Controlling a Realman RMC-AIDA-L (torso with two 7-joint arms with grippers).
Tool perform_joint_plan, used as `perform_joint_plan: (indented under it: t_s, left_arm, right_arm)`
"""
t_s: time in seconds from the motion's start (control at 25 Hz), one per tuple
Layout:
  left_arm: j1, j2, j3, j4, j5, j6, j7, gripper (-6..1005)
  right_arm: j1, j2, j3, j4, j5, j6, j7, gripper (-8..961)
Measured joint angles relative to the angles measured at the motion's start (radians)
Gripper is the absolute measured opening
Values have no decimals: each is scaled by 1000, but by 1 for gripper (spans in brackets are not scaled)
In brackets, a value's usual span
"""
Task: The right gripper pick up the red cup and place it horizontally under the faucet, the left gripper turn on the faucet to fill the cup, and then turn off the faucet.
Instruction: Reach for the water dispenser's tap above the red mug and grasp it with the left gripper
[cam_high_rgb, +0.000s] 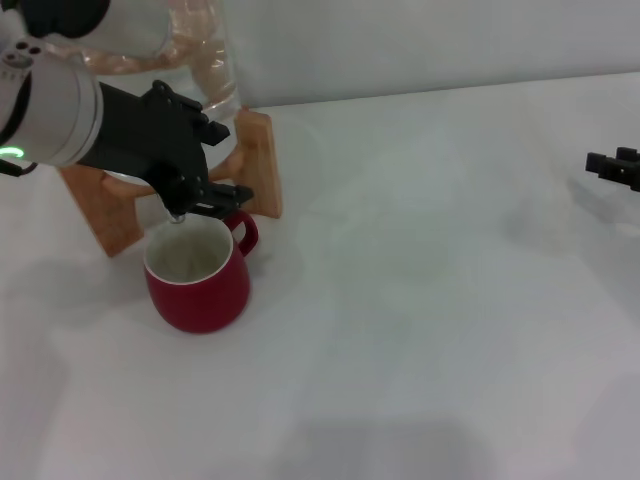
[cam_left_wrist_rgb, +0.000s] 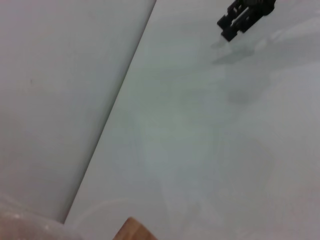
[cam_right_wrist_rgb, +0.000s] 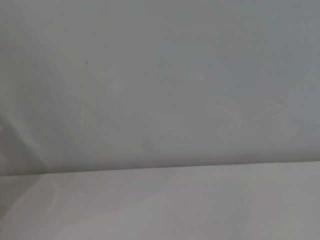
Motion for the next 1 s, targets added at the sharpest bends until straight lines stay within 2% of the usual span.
perform_joint_plan:
  t_s: [0.76,1.0]
  left_arm:
    - [70,-1,16,74,-69,-72,-13,663]
    - [116,-1,17,121,-71,-81,-14,663]
  right_arm:
    - [-3,0,23,-9,-2,-1,0,549]
    - [-3,-1,23,-10,-1,0,0,549]
